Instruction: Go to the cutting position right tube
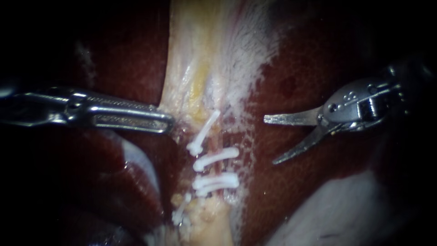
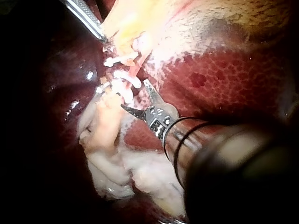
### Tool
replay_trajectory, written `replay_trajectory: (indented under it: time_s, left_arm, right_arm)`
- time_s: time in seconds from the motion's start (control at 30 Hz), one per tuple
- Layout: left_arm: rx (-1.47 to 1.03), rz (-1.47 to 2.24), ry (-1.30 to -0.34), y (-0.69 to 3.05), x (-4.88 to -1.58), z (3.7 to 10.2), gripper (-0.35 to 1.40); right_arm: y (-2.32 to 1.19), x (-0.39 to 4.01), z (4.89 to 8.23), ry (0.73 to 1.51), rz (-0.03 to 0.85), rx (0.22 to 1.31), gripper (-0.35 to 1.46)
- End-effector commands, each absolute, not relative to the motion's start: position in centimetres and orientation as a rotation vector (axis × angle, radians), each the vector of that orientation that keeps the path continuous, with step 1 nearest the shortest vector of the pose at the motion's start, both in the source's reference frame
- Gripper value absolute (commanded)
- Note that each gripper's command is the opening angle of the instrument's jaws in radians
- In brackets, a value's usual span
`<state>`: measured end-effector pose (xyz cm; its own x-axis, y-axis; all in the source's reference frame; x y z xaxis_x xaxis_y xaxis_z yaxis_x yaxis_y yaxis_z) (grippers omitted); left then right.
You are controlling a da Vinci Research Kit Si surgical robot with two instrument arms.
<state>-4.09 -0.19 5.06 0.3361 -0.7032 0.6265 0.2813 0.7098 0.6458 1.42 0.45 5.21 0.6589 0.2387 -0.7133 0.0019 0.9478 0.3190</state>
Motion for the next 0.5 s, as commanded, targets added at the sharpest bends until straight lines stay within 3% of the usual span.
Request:
replay_trajectory:
  time_s: [0.03,0.5]
  left_arm:
    - [0.469,-0.673,-1.043,-0.18,-4.08,5.04,-0.35]
    - [0.481,-0.692,-1.054,0.07,-3.92,4.46,-0.35]
  right_arm:
    - [0.45,1.42,5.22,0.846,0.133,0.312,1.43]
    - [0.07,1.69,5.59,0.839,0.143,0.575,1.35]
